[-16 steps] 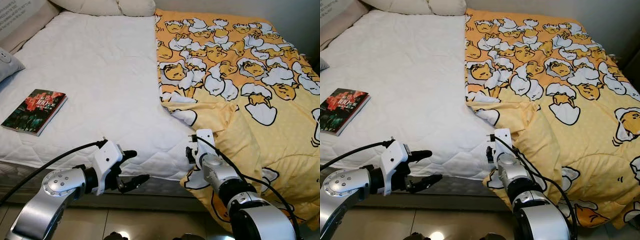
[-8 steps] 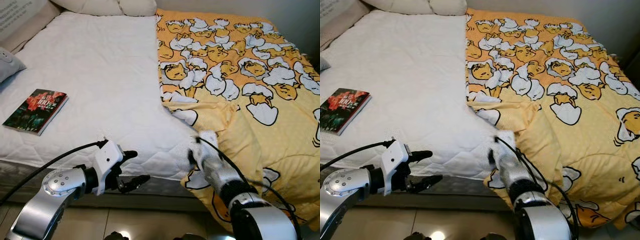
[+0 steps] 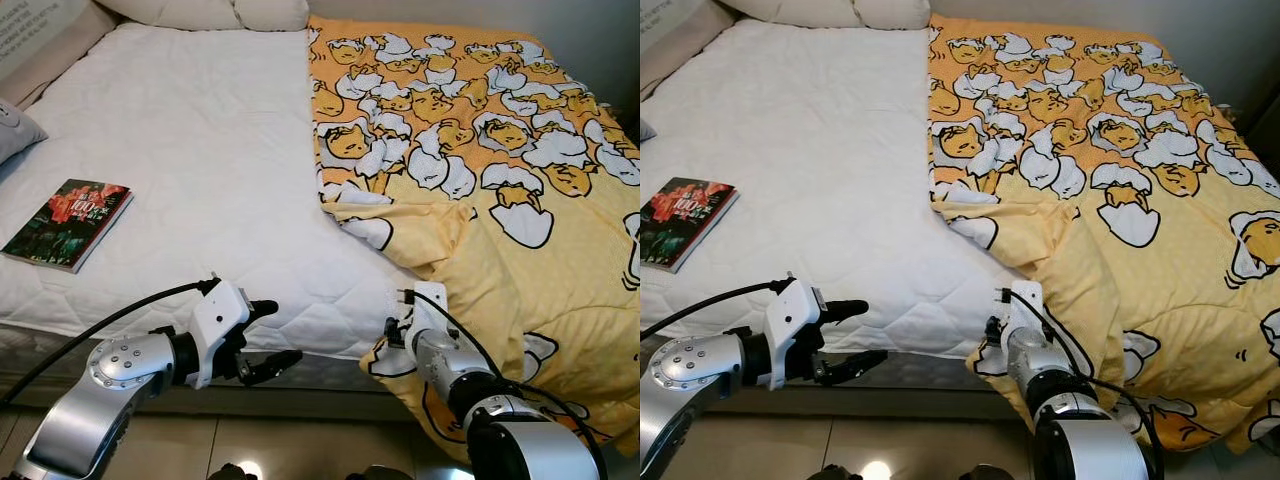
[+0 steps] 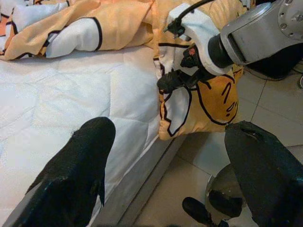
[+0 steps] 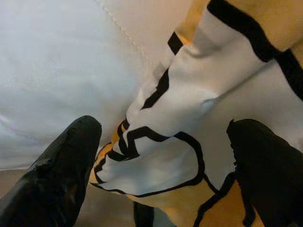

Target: Clean up the room

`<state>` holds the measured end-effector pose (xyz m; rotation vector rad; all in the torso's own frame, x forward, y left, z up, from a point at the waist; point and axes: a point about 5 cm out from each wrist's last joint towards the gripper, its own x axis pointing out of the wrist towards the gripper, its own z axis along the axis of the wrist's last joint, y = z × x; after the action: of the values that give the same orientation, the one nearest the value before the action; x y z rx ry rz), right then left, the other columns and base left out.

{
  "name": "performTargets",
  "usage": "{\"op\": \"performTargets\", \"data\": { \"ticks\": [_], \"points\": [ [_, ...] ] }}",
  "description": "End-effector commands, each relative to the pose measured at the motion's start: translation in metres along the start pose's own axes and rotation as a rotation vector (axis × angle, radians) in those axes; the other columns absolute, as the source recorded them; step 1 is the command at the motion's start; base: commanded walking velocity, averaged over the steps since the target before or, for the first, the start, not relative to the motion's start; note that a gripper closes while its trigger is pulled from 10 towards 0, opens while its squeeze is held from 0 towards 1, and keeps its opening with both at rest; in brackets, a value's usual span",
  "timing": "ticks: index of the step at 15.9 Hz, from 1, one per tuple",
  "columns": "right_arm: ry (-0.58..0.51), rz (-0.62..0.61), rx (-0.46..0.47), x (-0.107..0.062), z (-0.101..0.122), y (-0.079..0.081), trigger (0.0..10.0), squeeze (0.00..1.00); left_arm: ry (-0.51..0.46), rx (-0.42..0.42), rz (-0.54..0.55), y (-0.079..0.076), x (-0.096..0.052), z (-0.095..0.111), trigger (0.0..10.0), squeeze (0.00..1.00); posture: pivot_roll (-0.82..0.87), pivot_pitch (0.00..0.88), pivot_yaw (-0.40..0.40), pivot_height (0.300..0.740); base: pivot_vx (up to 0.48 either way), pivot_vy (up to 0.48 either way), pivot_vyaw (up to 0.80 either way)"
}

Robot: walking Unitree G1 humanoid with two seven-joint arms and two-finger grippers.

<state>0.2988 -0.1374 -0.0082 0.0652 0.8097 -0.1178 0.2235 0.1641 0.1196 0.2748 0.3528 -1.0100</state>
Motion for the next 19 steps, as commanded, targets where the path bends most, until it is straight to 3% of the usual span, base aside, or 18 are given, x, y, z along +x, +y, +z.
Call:
{"op": "performTargets", "data": {
  "ticks": [1,2,3,6,10,19],
  "points": [
    [-0.032,-0.001,0.044,0.001,0.004,-0.006,8.0,0.0,0.004,0.027,-0.007,-0.001,-0.003,0.004,10.0,0.0,0.03,0.116,-0.049,0.74,0.0,0.0,0.0],
    [-0.04,-0.003,0.033,0.001,0.006,-0.007,1.8,0.0,0.004,0.029,-0.006,-0.001,-0.004,0.005,10.0,0.0,0.04,0.127,-0.048,0.74,0.0,0.0,0.0],
    [-0.038,-0.009,0.014,0.001,0.007,-0.01,0.0,0.0,0.003,0.029,-0.006,-0.002,-0.006,0.006,10.0,0.0,0.05,0.143,-0.045,0.74,0.0,0.0,0.0],
    [-0.066,-0.002,0.034,0.002,0.017,-0.014,0.0,0.0,0.016,0.027,-0.029,-0.007,-0.012,0.007,10.0,0.0,0.08,0.178,-0.042,0.74,0.0,0.0,0.0],
    [-0.085,0.032,-0.008,0.001,0.026,-0.016,0.0,0.0,0.035,0.022,-0.034,-0.011,-0.018,0.006,10.0,0.0,0.09,0.2,-0.038,0.74,0.0,0.0,0.0],
    [-0.064,0.071,-0.041,0.002,0.018,-0.018,0.0,0.0,0.03,0.016,-0.041,-0.012,-0.012,0.006,10.0,0.0,0.08,0.186,-0.039,0.74,0.0,0.0,0.0]
  ]
}}
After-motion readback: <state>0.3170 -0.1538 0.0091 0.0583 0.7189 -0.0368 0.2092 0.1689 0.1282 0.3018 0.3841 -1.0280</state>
